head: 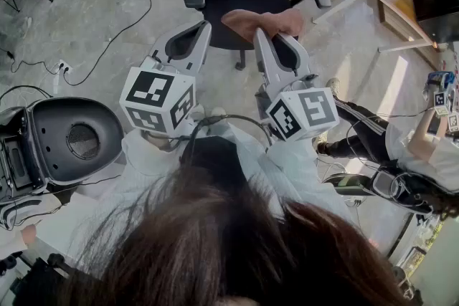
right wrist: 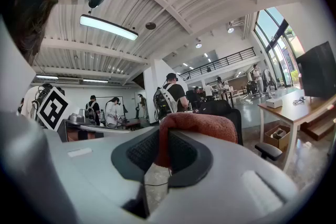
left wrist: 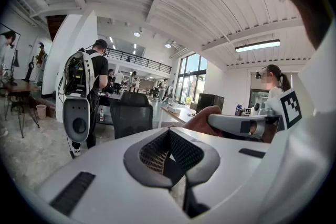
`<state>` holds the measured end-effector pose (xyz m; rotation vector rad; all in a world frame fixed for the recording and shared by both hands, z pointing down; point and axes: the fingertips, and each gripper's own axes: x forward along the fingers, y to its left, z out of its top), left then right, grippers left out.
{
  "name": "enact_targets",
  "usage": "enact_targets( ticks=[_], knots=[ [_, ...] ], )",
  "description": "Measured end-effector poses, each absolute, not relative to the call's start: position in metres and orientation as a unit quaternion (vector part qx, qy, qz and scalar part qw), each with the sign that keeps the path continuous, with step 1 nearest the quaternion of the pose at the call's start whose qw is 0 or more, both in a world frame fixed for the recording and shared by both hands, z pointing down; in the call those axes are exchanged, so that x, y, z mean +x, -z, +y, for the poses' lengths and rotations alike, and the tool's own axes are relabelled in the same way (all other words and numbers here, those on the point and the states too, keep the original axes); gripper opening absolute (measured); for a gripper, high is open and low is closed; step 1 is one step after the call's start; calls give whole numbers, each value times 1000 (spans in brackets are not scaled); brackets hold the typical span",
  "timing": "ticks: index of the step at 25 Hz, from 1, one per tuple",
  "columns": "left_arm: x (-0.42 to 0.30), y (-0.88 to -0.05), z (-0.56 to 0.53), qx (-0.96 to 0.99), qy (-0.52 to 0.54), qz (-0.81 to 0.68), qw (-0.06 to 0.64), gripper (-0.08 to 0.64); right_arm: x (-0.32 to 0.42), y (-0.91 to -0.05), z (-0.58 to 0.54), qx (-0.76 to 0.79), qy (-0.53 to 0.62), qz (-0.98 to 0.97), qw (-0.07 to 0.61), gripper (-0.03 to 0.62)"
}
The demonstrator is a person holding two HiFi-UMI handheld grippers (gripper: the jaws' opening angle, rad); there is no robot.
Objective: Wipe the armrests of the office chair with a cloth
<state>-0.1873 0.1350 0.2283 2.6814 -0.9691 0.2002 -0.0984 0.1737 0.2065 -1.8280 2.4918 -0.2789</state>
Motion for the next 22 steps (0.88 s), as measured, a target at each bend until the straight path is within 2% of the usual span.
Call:
enact_targets(
  ticks=[14, 22],
  knots=[
    [-192, -257, 134, 926, -66, -340, 147, 2, -101, -230, 174, -580, 98, 808, 36, 38],
    [-175, -275, 92, 911, -76, -357, 190, 2, -62, -243, 133, -573, 135, 808, 27, 38]
  ],
)
